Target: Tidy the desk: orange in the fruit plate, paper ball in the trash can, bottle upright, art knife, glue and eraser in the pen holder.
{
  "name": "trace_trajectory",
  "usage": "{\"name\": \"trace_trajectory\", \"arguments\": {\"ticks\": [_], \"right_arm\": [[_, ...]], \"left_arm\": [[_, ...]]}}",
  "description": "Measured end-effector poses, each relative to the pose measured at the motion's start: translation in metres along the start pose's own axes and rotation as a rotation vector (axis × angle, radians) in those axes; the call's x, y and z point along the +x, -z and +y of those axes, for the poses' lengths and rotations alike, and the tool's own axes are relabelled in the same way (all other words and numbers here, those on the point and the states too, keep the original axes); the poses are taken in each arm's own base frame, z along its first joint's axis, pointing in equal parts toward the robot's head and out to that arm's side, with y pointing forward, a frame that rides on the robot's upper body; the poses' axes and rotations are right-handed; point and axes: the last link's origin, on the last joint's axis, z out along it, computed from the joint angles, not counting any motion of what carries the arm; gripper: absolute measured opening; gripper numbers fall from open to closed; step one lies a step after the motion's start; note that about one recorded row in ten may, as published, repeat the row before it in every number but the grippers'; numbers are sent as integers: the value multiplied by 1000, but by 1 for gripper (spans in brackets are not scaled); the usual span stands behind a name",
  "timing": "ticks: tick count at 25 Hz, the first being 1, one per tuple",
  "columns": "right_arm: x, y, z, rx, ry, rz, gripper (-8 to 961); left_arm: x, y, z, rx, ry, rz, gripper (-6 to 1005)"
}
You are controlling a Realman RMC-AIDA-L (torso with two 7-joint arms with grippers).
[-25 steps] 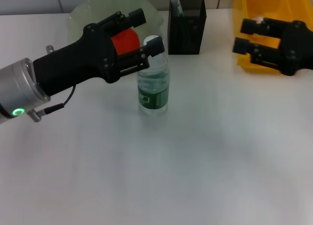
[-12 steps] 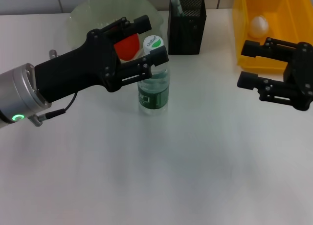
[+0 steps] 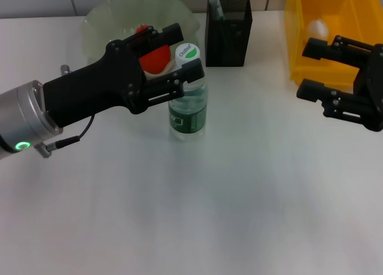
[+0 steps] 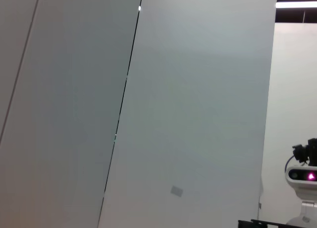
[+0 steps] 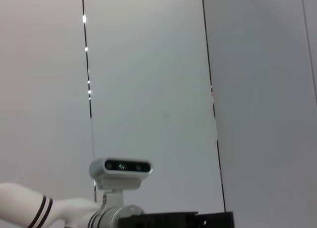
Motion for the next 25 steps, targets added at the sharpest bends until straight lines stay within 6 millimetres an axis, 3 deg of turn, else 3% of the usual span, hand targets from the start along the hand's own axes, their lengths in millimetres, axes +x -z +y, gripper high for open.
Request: {"name": "trace_trajectory", "arguments": {"ticks": [11, 25], "right_arm": [[9, 3, 6, 5, -4, -54, 693], [13, 3, 10, -18, -19, -55, 692]], "left_arm": [[-9, 11, 12, -9, -10, 9, 802], [-5, 10, 17, -74, -52, 2, 802]]}}
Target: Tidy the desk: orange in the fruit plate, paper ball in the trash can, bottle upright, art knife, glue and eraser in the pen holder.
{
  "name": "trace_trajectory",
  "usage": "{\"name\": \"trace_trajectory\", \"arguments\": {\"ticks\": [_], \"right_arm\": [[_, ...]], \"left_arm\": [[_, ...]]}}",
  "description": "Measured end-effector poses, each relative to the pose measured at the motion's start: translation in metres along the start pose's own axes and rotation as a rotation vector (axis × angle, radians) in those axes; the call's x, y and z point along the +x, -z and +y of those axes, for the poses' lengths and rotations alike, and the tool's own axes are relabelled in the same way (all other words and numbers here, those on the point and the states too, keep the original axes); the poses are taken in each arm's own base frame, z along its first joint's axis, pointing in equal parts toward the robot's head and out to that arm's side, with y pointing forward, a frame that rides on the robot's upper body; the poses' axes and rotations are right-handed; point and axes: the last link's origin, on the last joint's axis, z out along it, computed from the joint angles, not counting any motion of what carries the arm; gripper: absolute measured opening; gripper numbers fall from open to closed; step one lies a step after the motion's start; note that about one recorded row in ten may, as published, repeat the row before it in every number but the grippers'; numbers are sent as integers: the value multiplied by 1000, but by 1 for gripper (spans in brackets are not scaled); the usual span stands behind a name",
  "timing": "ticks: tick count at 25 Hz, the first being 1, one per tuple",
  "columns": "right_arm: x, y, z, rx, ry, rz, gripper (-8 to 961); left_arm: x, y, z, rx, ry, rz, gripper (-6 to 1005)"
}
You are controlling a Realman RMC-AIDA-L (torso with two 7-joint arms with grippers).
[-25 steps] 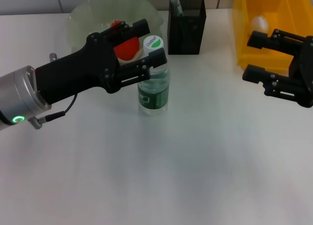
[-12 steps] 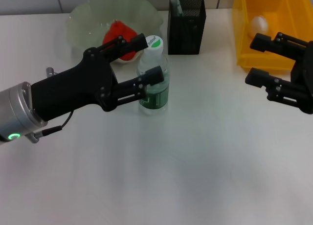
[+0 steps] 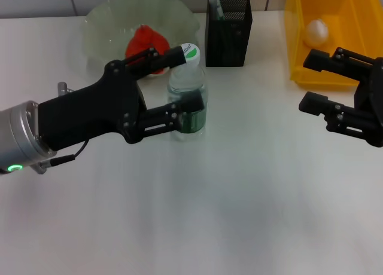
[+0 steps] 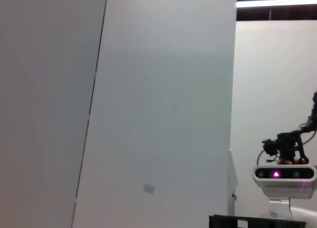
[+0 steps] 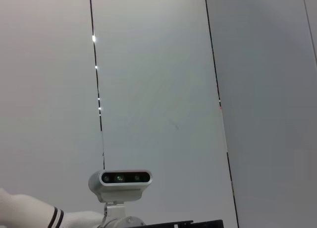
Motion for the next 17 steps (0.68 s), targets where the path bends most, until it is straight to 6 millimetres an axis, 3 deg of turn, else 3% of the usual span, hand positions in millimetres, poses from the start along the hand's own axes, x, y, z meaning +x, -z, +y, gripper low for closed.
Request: {"name": "trace_trajectory", "arguments": {"ticks": [17], "right_arm": [[5, -1, 0, 12, -30, -27, 693]], "left_arm": [[-4, -9, -1, 18, 29, 56, 802]]}}
